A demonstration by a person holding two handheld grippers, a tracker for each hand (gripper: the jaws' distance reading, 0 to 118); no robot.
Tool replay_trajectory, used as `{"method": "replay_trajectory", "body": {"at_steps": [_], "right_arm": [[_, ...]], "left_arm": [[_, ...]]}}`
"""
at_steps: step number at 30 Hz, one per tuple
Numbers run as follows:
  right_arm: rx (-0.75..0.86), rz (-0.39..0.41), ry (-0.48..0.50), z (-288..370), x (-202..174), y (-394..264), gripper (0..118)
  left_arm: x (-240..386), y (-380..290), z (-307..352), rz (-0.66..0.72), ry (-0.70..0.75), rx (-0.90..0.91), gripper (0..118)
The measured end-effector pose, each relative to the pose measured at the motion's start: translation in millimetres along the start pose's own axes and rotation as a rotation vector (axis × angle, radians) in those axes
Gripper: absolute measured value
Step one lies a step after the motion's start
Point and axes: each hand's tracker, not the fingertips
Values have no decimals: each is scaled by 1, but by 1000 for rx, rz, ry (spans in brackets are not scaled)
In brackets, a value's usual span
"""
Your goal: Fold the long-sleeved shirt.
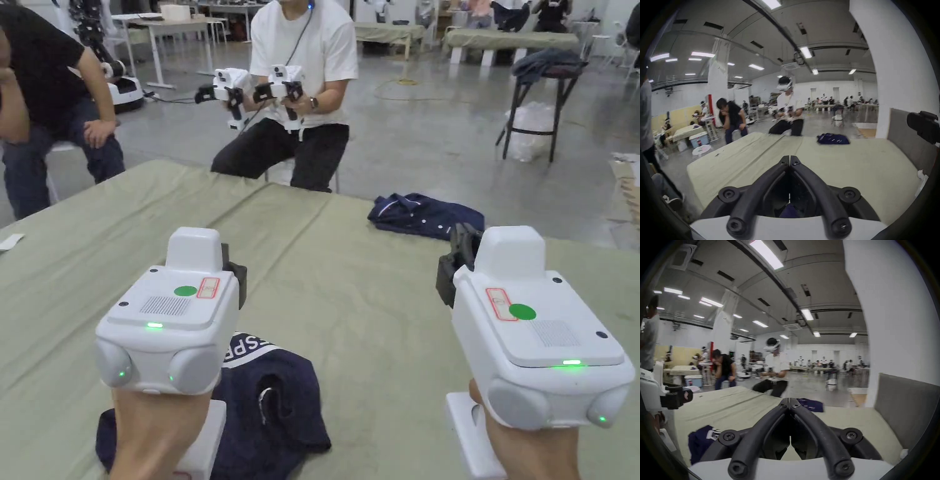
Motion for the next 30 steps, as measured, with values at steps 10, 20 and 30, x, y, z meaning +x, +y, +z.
{"method": "replay_trajectory", "body": {"at_steps": [10, 20, 30], "right_arm": [[-47, 31, 184, -17, -70, -20, 0], [-169, 77, 147, -19, -50, -60, 0], [-228, 65, 87, -9, -12, -73, 0]], "left_arm": [[-56, -50, -40, 105, 50, -326, 89], [-30, -130, -94, 219, 91, -624, 111], [-27, -179, -133, 255, 68, -688, 22]]}}
